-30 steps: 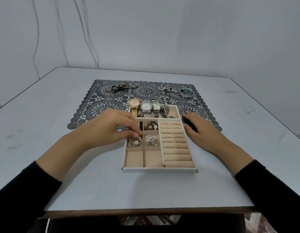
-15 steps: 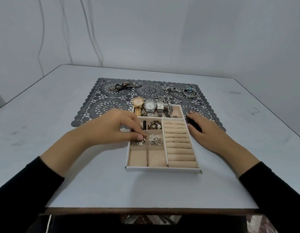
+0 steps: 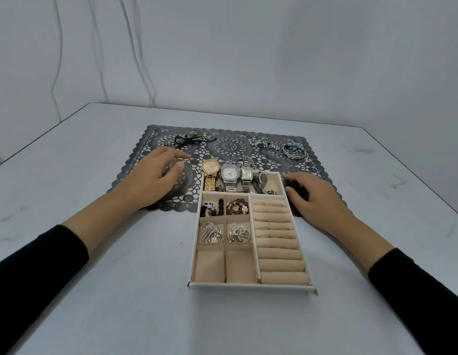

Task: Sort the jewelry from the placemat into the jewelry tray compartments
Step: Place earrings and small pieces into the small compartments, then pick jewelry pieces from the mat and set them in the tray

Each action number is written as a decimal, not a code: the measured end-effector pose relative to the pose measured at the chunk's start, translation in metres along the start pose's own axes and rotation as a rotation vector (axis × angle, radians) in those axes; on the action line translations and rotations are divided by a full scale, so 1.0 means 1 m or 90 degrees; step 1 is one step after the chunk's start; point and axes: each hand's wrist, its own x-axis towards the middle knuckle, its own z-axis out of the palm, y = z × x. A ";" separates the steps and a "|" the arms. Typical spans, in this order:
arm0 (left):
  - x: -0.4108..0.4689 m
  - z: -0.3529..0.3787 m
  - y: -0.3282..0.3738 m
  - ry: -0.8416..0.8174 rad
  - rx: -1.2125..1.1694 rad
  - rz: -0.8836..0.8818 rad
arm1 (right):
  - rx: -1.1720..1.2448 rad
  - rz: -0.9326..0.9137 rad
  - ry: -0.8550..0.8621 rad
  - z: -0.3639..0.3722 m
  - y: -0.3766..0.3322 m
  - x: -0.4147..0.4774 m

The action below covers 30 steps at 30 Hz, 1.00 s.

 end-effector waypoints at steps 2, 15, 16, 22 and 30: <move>0.009 0.003 -0.010 -0.055 0.038 -0.006 | 0.010 -0.016 0.007 0.002 0.004 0.011; 0.054 0.016 -0.032 -0.204 0.077 0.052 | 0.103 -0.051 -0.047 0.020 0.016 0.088; 0.057 0.016 -0.033 -0.205 0.076 0.055 | 0.116 -0.056 -0.053 0.021 0.016 0.092; 0.072 0.020 -0.033 -0.234 0.066 0.083 | 0.189 -0.089 -0.153 0.023 0.012 0.116; 0.082 0.032 -0.028 -0.275 0.028 0.140 | 0.265 -0.087 -0.225 0.025 0.003 0.122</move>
